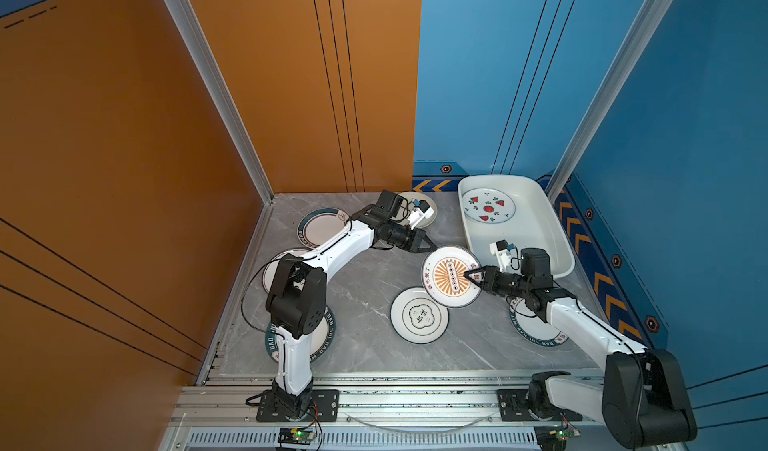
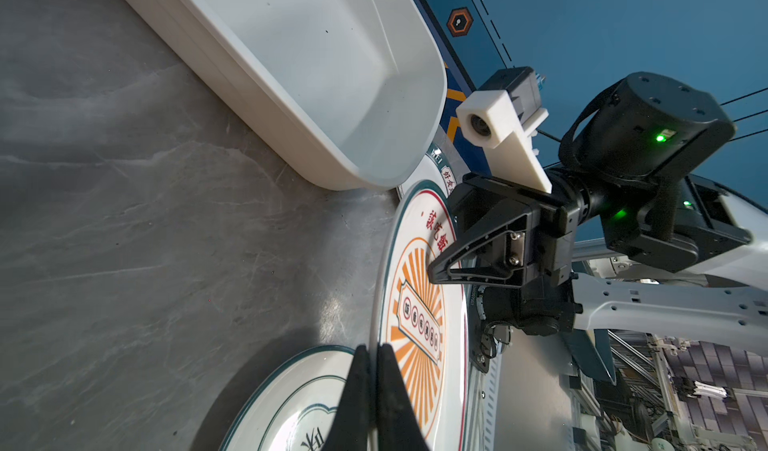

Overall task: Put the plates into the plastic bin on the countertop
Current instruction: 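Grasp the sunburst plate edge with right gripper beside left gripper, then lift the sunburst plate into the bin with right gripper while left gripper releases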

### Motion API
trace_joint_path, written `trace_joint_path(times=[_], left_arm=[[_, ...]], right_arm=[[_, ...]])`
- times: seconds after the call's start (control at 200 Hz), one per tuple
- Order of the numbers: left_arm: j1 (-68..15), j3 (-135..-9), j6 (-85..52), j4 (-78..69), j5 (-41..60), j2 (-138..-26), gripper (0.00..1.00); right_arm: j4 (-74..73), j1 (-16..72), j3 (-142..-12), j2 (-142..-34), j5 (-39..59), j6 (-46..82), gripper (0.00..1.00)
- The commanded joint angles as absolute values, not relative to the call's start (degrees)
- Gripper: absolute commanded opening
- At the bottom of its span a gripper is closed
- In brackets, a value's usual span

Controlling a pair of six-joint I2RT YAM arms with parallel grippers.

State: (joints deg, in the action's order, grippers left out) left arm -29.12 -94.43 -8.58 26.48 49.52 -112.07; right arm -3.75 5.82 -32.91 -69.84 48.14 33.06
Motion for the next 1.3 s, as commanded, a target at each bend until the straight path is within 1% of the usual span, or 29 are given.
trace_joint_path(times=[0.0, 0.14, 0.195, 0.355, 0.401, 0.466, 0.576, 0.646, 0.731, 0.746, 0.826, 0.841, 0.861, 0.871, 0.886, 0.901, 0.921, 0.956, 1.091, 1.212, 1.297], left_arm=[[-29.2, -97.3, -9.7, 25.8, 52.1, -110.7, 0.00], [-29.3, -97.7, -9.9, 25.8, 51.6, -111.4, 0.00], [-29.3, -97.8, -10.0, 25.8, 51.3, -111.7, 0.00], [-29.4, -97.6, -10.1, 26.0, 48.7, -111.8, 0.00], [-29.4, -97.3, -9.7, 26.3, 47.4, -111.6, 0.08], [-29.3, -96.7, -9.2, 26.8, 44.9, -111.2, 0.27], [-29.2, -95.3, -7.8, 27.7, 39.8, -110.1, 0.47], [-29.1, -94.3, -7.5, 27.7, 37.8, -109.4, 0.55], [-28.9, -92.9, -7.3, 27.8, 35.4, -108.3, 0.68], [-28.8, -92.6, -7.2, 27.8, 34.8, -108.0, 0.71], [-28.4, -90.7, -7.2, 27.8, 31.4, -106.1, 0.79], [-28.3, -90.3, -7.2, 27.7, 30.7, -105.6, 0.84], [-28.2, -89.6, -7.3, 27.5, 29.8, -104.9, 0.85], [-28.2, -89.2, -7.3, 27.4, 29.2, -104.5, 0.89], [-28.1, -88.5, -7.4, 27.2, 28.5, -103.8, 0.92], [-28.0, -87.9, -7.5, 26.9, 27.7, -103.2, 0.98], [-28.0, -87.0, -7.7, 26.4, 26.6, -102.5, 1.00], [-27.7, -85.2, -8.1, 25.9, 24.6, -100.8, 0.98], [-25.6, -77.0, -12.2, 23.0, 17.5, -94.7, 0.98], [-22.0, -68.2, -17.9, 18.3, 16.5, -89.6, 0.98], [-20.3, -63.2, -19.6, 17.3, 14.8, -86.5, 0.98]], right_arm=[[-7.4, 6.4, -32.4, -70.1, 50.2, 34.4, 0.19], [-9.6, 6.4, -32.3, -69.5, 51.3, 36.6, 0.07], [-10.2, 6.4, -32.5, -69.3, 51.5, 37.4, 0.00], [-10.1, 6.3, -34.3, -68.4, 51.0, 39.4, 0.00], [-8.0, 6.0, -35.6, -67.9, 49.8, 39.1, 0.00], [-3.9, 5.2, -38.4, -67.1, 47.8, 38.1, 0.00], [4.4, 3.2, -44.7, -65.8, 43.8, 35.1, 0.00], [9.1, 1.4, -49.1, -66.2, 41.8, 33.6, 0.00], [15.0, -1.2, -54.1, -68.0, 38.9, 32.3, 0.00], [15.7, -1.6, -54.9, -68.3, 38.1, 32.0, 0.00], [23.0, -3.9, -60.1, -70.8, 31.2, 29.5, 0.00], [24.2, -4.3, -61.0, -71.2, 29.8, 28.9, 0.00], [25.4, -4.8, -62.0, -71.9, 28.0, 28.1, 0.00], [25.8, -5.1, -62.4, -72.3, 27.1, 27.8, 0.00], [26.4, -5.6, -63.0, -72.7, 25.8, 27.5, 0.00], [27.0, -6.2, -63.6, -73.2, 24.6, 27.3, 0.00], [27.7, -6.9, -64.2, -73.8, 23.1, 27.0, 0.00], [27.9, -8.3, -65.0, -74.8, 21.4, 26.9, 0.00], [28.5, -12.5, -67.5, -78.7, 15.9, 26.6, 0.00], [29.5, -14.7, -69.5, -83.0, 11.9, 25.7, 0.00], [29.6, -16.1, -69.9, -85.7, 10.5, 25.2, 0.00]])
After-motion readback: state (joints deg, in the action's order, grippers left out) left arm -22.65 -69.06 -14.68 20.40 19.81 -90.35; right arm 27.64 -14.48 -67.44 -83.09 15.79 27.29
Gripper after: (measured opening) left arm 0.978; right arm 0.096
